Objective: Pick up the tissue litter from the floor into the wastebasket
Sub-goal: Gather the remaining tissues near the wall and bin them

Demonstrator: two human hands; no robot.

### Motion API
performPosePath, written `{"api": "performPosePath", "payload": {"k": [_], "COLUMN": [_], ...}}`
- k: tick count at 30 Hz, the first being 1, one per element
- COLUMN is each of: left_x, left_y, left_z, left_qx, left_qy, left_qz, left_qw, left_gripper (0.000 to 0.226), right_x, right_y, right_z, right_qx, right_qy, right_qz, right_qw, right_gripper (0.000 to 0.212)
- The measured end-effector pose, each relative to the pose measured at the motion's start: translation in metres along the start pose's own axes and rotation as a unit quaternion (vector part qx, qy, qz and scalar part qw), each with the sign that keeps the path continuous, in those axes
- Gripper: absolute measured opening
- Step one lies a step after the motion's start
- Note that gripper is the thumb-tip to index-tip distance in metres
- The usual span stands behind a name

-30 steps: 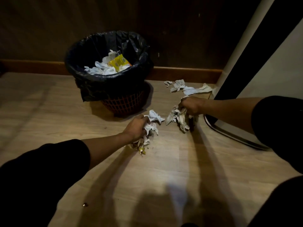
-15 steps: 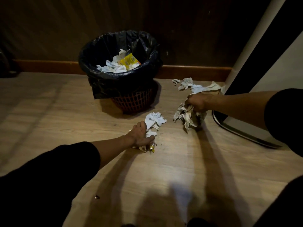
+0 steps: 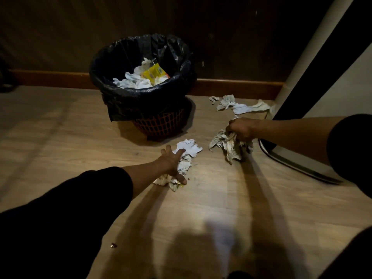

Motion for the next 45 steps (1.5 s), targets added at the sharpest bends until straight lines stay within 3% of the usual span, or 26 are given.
{"api": "performPosePath", "payload": {"k": [4, 12, 23, 26, 32, 41, 45], "left_x": [0.003, -0.002, -0.131, -0.171, -0.256, -0.353, -0.357], "left_y": [-0.003, 0.007, 0.025, 0.039, 0.057, -0.008, -0.045], "left_z": [0.003, 0.029, 0.087, 0.112, 0.159, 0.191, 0.186], "left_qx": [0.026, 0.092, 0.143, 0.178, 0.216, 0.126, 0.066], "left_qy": [0.051, 0.076, 0.171, 0.213, 0.315, 0.448, 0.468], "left_qz": [0.027, 0.041, 0.004, -0.002, 0.001, 0.049, 0.086], "left_qw": [0.998, 0.992, 0.975, 0.961, 0.924, 0.884, 0.877], "left_gripper": [0.114, 0.066, 0.074, 0.063, 0.064, 0.062, 0.042], "right_x": [-0.002, -0.022, -0.071, -0.084, -0.102, -0.123, -0.14], "right_y": [0.003, -0.028, -0.015, -0.012, -0.009, 0.0, -0.006], "right_z": [0.003, 0.007, 0.043, 0.054, 0.073, 0.083, 0.087], "right_qx": [0.005, -0.02, 0.016, 0.028, 0.04, 0.071, 0.077], "right_qy": [-0.003, 0.009, 0.054, 0.071, 0.104, 0.155, 0.189], "right_qz": [0.001, 0.005, 0.004, -0.016, -0.003, -0.081, -0.166], "right_qw": [1.0, 1.0, 0.998, 0.997, 0.994, 0.982, 0.965], "right_gripper": [0.048, 0.045, 0.042, 0.037, 0.039, 0.037, 0.044]}}
Point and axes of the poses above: each hand's wrist, its own z-axis away from the middle knuckle, its own x-axis out of the palm, y = z × x, the point moved 10 cm from there along -z, towards the middle knuckle, and after that the axes turned 11 degrees about x, right-handed, at the moved point
